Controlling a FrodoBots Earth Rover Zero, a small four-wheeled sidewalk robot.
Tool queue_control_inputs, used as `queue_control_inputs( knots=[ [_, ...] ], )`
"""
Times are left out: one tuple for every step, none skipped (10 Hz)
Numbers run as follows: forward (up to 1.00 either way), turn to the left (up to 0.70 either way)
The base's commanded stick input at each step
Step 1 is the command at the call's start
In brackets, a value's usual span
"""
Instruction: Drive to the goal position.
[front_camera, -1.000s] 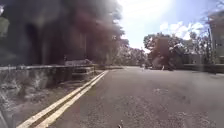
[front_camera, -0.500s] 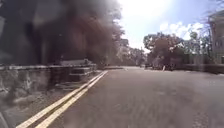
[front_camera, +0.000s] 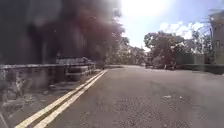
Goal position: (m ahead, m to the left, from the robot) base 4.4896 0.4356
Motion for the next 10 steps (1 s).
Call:
queue_control_inputs(
  knots=[
    [0.5,0.0],
    [0.5,0.0],
    [0.5,0.0],
    [0.5,0.0],
    [0.5,0.0],
    [0.5,0.0],
    [0.5,0.0],
    [0.5,0.0],
    [0.5,0.0],
    [0.5,0.0]
  ],
)
